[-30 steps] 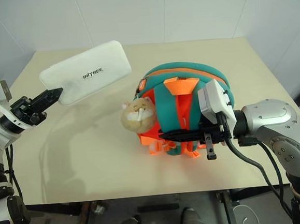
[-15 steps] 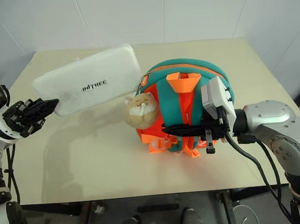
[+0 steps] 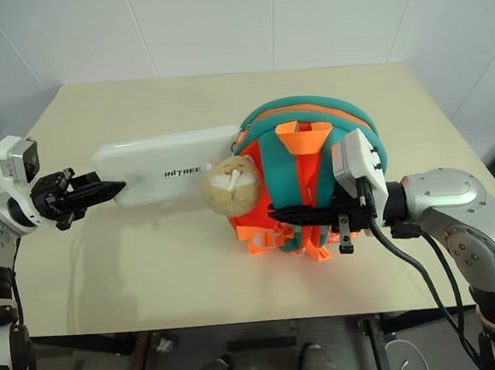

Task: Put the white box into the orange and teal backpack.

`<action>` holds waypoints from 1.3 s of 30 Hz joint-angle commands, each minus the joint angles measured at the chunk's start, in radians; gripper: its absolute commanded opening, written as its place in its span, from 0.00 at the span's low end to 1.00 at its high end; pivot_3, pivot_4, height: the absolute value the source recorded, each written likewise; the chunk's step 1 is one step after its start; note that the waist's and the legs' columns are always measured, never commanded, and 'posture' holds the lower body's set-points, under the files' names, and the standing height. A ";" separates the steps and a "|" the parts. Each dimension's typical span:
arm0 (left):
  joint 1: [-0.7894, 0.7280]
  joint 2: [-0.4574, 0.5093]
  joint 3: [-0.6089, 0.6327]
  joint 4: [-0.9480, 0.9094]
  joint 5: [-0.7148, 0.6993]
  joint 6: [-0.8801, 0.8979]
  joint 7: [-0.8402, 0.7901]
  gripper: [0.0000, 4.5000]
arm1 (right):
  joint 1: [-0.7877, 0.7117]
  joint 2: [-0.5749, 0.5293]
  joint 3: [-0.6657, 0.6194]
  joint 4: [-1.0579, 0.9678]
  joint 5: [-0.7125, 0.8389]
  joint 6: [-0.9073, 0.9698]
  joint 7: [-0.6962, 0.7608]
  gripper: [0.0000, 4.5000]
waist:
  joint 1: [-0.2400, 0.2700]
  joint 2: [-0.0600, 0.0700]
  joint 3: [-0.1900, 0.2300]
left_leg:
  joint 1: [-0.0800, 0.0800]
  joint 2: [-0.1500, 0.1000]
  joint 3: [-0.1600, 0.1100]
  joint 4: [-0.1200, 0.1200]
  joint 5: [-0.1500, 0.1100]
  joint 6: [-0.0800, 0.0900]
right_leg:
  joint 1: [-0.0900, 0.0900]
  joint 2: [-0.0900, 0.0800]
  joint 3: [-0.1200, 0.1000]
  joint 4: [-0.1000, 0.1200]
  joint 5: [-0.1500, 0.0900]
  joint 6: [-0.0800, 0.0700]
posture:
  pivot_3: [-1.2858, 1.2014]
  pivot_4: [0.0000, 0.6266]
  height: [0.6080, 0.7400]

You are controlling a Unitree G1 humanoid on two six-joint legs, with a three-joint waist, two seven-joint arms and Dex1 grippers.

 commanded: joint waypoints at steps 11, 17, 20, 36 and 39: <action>-0.335 -0.025 -0.325 0.068 0.220 -0.204 -0.103 0.27 | -0.017 0.007 -0.004 0.015 -0.035 -0.046 0.021 0.00 | 0.007 0.000 0.000 | 0.000 0.000 0.000 0.001 0.000 0.000 | 0.001 0.000 0.000 0.000 0.000 0.001 | 0.52 0.24 1.00; -0.449 -0.116 -0.414 0.091 0.351 -0.194 -0.004 0.27 | -0.029 0.021 0.009 0.027 -0.055 -0.052 0.027 0.00 | 0.006 0.000 0.000 | 0.000 0.000 0.000 0.001 0.000 0.000 | 0.001 0.000 0.000 0.000 0.000 0.001 | 0.52 0.24 1.00; -0.482 -0.181 -0.430 0.097 0.396 -0.164 0.054 0.27 | -0.036 0.027 0.016 0.035 -0.065 -0.057 0.029 0.00 | 0.006 0.000 0.000 | 0.000 0.000 0.000 0.002 0.000 0.000 | 0.001 0.000 0.000 0.000 0.000 0.001 | 0.52 0.24 1.00; -0.446 -0.453 -0.449 0.055 0.492 -0.046 0.215 0.54 | -0.047 0.054 0.024 0.015 -0.077 -0.042 -0.005 0.00 | 0.021 0.000 0.000 | 0.000 -0.001 0.000 0.006 0.000 0.001 | 0.002 0.000 0.000 0.001 0.001 0.003 | 0.52 0.24 1.00; -0.441 -0.395 -0.426 0.009 0.481 -0.011 0.192 0.73 | -0.038 0.053 0.017 0.006 -0.074 -0.037 -0.012 0.00 | 0.008 0.000 0.001 | 0.000 0.000 0.000 0.005 0.000 0.001 | 0.001 0.000 0.001 0.001 0.001 0.002 | 0.52 0.24 1.00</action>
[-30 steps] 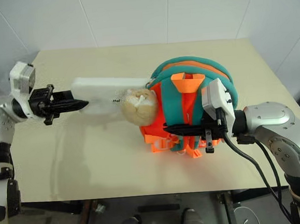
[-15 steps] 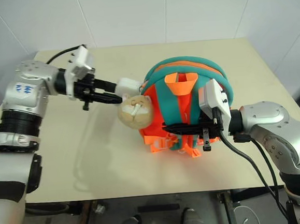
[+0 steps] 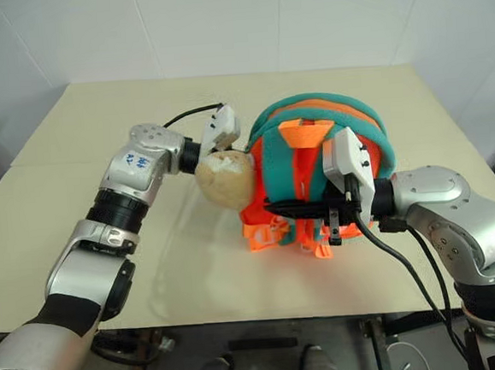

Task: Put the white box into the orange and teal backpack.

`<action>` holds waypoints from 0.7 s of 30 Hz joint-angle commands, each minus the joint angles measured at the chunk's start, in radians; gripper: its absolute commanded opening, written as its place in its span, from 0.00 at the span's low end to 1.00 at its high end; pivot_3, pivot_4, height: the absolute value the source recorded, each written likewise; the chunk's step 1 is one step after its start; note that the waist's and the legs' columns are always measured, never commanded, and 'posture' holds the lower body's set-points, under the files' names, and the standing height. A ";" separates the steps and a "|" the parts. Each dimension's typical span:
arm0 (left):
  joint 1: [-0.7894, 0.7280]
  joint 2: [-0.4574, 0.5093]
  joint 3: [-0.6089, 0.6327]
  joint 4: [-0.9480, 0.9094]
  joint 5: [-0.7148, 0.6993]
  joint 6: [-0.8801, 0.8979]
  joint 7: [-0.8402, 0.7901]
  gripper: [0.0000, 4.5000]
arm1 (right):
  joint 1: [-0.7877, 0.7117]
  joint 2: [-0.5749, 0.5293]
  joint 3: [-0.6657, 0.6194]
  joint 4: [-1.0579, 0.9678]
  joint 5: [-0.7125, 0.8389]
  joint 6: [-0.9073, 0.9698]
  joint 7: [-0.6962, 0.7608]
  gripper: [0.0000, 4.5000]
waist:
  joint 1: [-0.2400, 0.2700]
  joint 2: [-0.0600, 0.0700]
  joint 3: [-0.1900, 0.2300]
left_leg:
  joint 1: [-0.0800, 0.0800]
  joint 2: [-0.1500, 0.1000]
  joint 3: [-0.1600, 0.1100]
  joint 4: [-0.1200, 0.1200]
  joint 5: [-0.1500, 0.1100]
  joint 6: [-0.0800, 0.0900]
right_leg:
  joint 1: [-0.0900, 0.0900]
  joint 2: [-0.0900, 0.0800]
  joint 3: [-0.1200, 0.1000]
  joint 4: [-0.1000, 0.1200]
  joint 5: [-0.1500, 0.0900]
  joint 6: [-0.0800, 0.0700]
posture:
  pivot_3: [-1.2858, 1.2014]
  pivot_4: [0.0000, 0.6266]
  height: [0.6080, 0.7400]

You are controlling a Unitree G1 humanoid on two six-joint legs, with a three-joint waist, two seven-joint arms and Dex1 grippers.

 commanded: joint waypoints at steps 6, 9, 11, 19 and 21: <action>0.030 0.222 0.081 -0.141 -0.039 0.076 -0.110 0.99 | -0.001 0.006 -0.022 -0.030 0.015 -0.007 -0.020 0.00 | -0.016 0.001 0.001 | 0.001 0.000 0.000 -0.002 0.000 0.000 | 0.000 0.000 0.001 0.001 0.000 -0.001 | 0.52 0.24 1.00; 0.086 0.323 0.124 -0.210 -0.072 0.105 -0.159 0.99 | -0.007 0.013 -0.013 -0.018 0.008 -0.015 -0.014 0.00 | -0.013 0.001 0.001 | 0.000 0.000 0.000 -0.002 0.000 0.000 | 0.000 0.000 0.001 0.001 -0.001 0.000 | 0.52 0.24 1.00; 0.136 0.370 0.171 -0.298 -0.141 0.159 -0.197 0.99 | -0.008 0.017 -0.011 -0.015 0.004 -0.018 -0.013 0.00 | -0.014 0.001 0.001 | 0.000 0.000 0.000 -0.002 0.000 0.000 | 0.000 0.000 0.001 0.001 -0.001 0.000 | 0.52 0.24 1.00; 0.298 0.368 0.282 -0.660 -0.362 0.468 -0.069 0.99 | 0.000 0.023 -0.006 -0.014 -0.002 -0.019 -0.013 0.00 | -0.012 0.001 0.001 | 0.000 0.000 -0.001 -0.002 0.000 0.001 | 0.001 0.000 0.001 0.001 -0.001 0.000 | 0.52 0.24 1.00; 0.311 0.318 0.280 -0.707 -0.383 0.499 0.005 0.99 | -0.004 0.025 -0.001 -0.008 -0.007 -0.022 -0.012 0.00 | -0.011 0.001 0.001 | 0.001 0.000 -0.001 -0.001 0.000 0.001 | 0.001 0.000 0.001 0.002 -0.001 0.000 | 0.52 0.24 1.00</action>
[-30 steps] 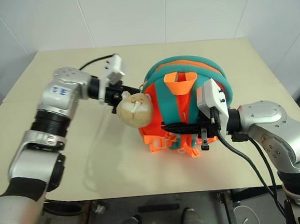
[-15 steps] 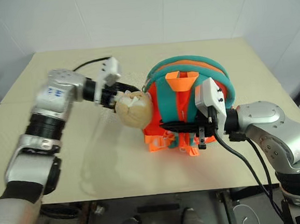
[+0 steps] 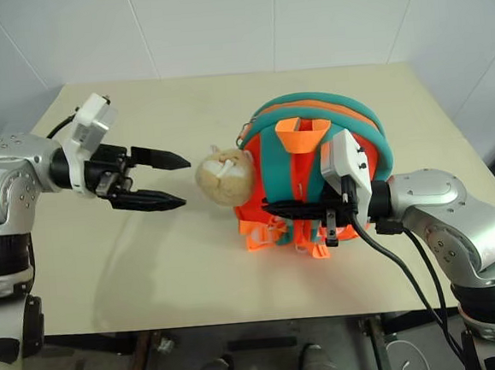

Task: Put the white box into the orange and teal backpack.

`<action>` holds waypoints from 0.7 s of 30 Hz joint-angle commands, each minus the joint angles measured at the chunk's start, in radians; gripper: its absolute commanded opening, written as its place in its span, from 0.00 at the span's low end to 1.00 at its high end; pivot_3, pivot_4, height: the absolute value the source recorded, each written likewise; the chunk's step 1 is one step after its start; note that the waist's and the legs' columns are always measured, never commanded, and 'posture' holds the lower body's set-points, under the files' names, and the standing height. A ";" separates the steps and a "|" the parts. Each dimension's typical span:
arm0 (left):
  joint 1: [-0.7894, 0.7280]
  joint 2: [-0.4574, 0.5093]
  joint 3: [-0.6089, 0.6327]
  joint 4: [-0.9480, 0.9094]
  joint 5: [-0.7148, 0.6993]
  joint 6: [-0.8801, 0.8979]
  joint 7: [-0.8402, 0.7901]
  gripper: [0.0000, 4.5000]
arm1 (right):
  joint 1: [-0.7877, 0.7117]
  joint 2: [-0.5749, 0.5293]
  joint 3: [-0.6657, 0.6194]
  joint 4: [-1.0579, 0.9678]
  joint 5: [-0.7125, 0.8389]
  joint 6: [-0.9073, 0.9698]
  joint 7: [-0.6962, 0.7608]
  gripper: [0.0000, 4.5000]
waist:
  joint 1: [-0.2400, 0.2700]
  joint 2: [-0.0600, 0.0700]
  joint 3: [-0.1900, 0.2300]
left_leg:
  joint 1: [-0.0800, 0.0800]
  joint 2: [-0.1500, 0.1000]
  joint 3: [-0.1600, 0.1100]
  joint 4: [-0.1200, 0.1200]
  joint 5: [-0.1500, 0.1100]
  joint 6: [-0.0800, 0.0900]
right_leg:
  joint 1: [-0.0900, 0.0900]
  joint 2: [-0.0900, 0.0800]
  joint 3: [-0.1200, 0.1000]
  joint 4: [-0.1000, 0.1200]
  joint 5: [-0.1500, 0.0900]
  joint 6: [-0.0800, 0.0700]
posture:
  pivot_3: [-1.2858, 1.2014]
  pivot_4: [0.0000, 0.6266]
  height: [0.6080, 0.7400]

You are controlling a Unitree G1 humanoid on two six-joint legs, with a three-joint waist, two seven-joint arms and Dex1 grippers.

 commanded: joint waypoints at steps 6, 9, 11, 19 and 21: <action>-0.021 -0.201 0.013 -0.065 -0.045 0.031 0.278 0.99 | -0.013 0.015 0.006 -0.005 -0.017 -0.030 0.008 0.00 | -0.002 0.000 0.000 | 0.000 0.000 0.000 0.003 0.000 0.000 | 0.001 0.000 0.000 0.001 0.000 0.000 | 0.52 0.24 1.00; -0.029 -0.215 0.013 -0.067 -0.066 0.052 0.295 0.81 | -0.001 0.025 -0.002 -0.014 -0.013 -0.039 0.005 0.00 | -0.005 0.000 0.000 | 0.000 0.000 0.000 0.004 0.000 0.000 | 0.000 0.001 0.000 0.001 0.000 0.000 | 0.52 0.24 1.00; -0.033 -0.207 0.016 -0.063 -0.080 0.065 0.297 0.68 | 0.014 0.033 -0.014 -0.023 -0.003 -0.045 0.000 0.00 | -0.004 0.000 0.000 | 0.001 0.000 0.000 0.003 0.000 0.000 | 0.000 0.001 0.001 0.001 0.000 0.000 | 0.52 0.24 1.00; -0.066 -0.118 0.012 -0.024 -0.108 0.109 0.264 0.39 | 0.075 0.090 -0.059 -0.048 0.032 -0.088 -0.028 0.00 | -0.002 0.000 0.000 | 0.000 0.000 0.000 0.003 0.000 0.000 | 0.000 0.001 0.001 0.001 0.000 0.000 | 0.52 0.24 1.00; -0.080 -0.095 0.011 -0.003 -0.105 0.115 0.261 0.39 | 0.089 0.099 -0.067 -0.050 0.041 -0.096 -0.032 0.00 | -0.002 0.000 0.000 | 0.000 0.000 0.000 0.003 0.000 0.000 | 0.000 0.001 0.001 0.001 0.000 0.000 | 0.52 0.24 1.00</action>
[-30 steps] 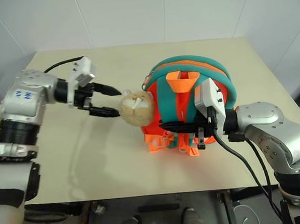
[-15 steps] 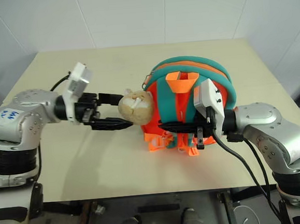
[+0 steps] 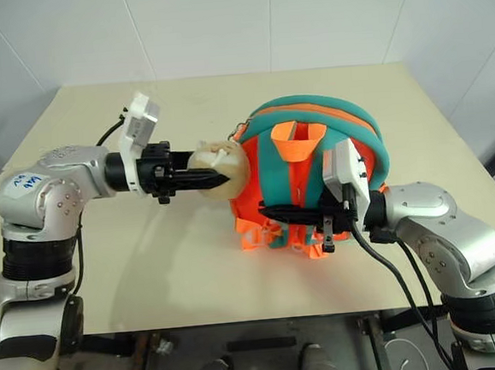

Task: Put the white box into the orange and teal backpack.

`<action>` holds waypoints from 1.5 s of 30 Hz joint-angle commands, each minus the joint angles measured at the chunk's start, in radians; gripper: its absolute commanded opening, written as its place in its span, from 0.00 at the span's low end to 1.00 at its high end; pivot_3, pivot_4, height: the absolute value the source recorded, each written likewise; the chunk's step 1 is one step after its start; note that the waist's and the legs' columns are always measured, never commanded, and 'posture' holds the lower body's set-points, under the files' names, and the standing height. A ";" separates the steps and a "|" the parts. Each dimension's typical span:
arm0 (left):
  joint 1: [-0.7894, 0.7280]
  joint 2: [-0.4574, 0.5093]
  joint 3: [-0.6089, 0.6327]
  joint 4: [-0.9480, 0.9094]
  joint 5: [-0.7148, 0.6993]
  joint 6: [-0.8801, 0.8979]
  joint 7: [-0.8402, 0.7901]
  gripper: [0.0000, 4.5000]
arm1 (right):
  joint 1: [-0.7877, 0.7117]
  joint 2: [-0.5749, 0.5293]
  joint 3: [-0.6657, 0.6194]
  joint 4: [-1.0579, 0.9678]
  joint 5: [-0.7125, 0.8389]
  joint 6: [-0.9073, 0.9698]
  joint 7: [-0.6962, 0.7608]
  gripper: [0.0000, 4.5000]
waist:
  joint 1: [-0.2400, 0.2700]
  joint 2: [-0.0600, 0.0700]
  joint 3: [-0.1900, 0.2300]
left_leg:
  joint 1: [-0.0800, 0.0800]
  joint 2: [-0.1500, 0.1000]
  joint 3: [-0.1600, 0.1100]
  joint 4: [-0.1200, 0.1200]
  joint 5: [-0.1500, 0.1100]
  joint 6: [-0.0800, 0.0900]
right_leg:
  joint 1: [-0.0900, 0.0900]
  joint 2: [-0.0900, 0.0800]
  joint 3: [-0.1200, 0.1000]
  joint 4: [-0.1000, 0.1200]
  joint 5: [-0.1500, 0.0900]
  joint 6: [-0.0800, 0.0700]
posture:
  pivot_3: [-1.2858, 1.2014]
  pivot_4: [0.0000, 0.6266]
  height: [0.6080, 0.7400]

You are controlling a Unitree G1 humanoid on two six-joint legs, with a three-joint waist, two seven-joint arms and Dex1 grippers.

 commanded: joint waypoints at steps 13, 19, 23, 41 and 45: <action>-0.068 0.146 -0.059 0.214 0.072 -0.066 -0.066 0.39 | 0.101 0.090 -0.075 -0.061 0.086 -0.098 -0.016 0.00 | -0.001 0.000 0.000 | 0.000 0.000 0.000 -0.001 0.000 0.000 | 0.000 0.000 0.000 0.000 0.000 0.000 | 0.52 0.24 1.00; -0.046 0.136 -0.163 0.323 0.161 -0.128 -0.105 0.39 | 0.110 0.088 -0.065 -0.071 0.082 -0.083 -0.052 0.00 | -0.001 0.000 0.000 | 0.001 0.000 0.000 -0.001 0.000 0.000 | 0.000 0.000 0.000 0.000 0.000 0.000 | 0.52 0.24 1.00; -0.037 0.087 -0.266 0.398 0.244 -0.190 -0.112 0.39 | 0.105 0.087 -0.059 -0.073 0.083 -0.071 -0.078 0.00 | 0.001 0.000 0.000 | 0.001 0.000 0.000 -0.001 0.000 0.000 | 0.000 0.000 0.000 0.000 0.000 0.000 | 0.52 0.24 1.00; 0.035 -0.103 -0.043 0.525 0.230 -0.649 -0.064 0.39 | 0.091 -0.055 -0.081 -0.117 0.124 0.094 -0.159 0.27 | 0.005 0.000 0.000 | -0.001 0.000 0.000 0.000 0.000 0.000 | 0.000 0.000 0.000 -0.001 0.000 0.000 | 0.52 0.24 1.00; 0.018 -0.072 -0.051 0.533 0.248 -0.531 -0.088 0.56 | 0.108 -0.090 -0.111 -0.131 0.136 0.098 -0.155 0.58 | 0.009 0.000 0.000 | -0.001 0.000 0.000 0.000 0.000 0.001 | 0.000 0.000 0.000 -0.001 0.000 0.000 | 0.52 0.24 1.00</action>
